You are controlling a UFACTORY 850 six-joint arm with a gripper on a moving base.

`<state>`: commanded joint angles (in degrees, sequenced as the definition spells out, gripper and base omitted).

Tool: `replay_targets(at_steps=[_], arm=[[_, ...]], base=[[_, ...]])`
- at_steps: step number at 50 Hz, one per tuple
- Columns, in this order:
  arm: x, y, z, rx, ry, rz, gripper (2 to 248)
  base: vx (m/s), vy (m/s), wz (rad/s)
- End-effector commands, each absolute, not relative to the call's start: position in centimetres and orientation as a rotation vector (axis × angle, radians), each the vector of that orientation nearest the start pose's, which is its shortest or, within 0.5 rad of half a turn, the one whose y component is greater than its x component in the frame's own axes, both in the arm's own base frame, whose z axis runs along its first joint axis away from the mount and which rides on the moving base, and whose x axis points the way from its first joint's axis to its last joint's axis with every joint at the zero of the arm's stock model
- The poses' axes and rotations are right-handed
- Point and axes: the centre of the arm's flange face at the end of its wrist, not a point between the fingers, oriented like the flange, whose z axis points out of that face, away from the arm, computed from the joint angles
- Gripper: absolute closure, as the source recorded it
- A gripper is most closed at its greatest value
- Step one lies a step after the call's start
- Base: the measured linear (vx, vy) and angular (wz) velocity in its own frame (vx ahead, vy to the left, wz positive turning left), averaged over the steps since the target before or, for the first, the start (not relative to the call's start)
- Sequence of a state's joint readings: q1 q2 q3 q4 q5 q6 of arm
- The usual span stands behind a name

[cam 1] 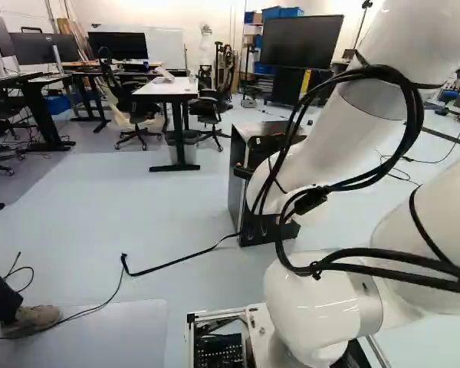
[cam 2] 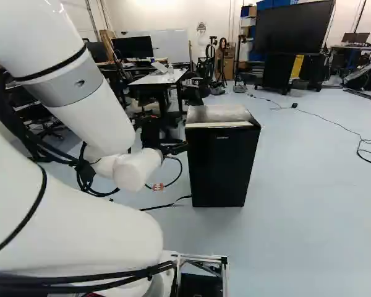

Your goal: Open the fridge door

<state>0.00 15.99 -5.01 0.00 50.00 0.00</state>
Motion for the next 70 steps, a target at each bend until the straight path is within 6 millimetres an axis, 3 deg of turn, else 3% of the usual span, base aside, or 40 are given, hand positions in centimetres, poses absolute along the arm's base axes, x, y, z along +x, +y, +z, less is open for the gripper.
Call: replay_targets(at_steps=[33,70], arm=[[27.5,0.0,36.6,-2.56,0.0,-1.821,3],[31.3,0.7,37.1,-2.563,-0.002,-1.799,3]], base=[[0.0,0.0,0.0],[0.0,0.0,0.0]])
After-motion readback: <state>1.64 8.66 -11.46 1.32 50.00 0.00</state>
